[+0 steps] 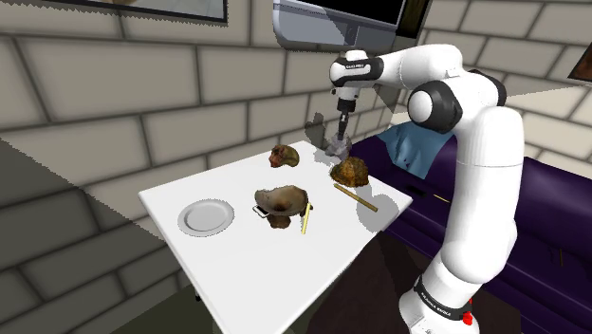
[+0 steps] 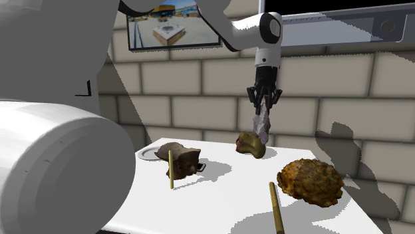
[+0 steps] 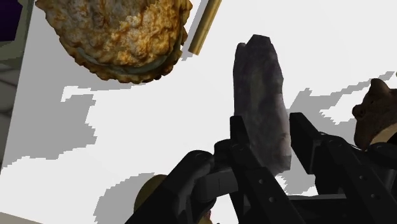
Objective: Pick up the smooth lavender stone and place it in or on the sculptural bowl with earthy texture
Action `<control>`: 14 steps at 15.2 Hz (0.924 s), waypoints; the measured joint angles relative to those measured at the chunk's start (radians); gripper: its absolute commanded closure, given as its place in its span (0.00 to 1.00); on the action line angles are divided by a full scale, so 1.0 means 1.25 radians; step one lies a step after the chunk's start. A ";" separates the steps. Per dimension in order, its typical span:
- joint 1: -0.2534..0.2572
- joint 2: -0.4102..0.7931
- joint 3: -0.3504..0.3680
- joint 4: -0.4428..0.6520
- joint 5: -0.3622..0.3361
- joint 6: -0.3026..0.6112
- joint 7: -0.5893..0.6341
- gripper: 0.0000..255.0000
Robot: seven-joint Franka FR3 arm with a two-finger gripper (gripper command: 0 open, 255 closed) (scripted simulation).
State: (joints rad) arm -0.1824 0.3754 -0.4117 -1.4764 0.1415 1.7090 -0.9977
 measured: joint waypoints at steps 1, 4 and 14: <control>-0.001 0.002 0.000 0.013 0.000 -0.011 0.001 1.00; -0.003 0.001 -0.001 0.047 0.000 -0.046 0.002 1.00; 0.111 -0.129 0.038 -0.082 -0.042 -0.033 0.148 1.00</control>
State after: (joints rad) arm -0.0436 0.2143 -0.3640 -1.5792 0.0887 1.6677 -0.8131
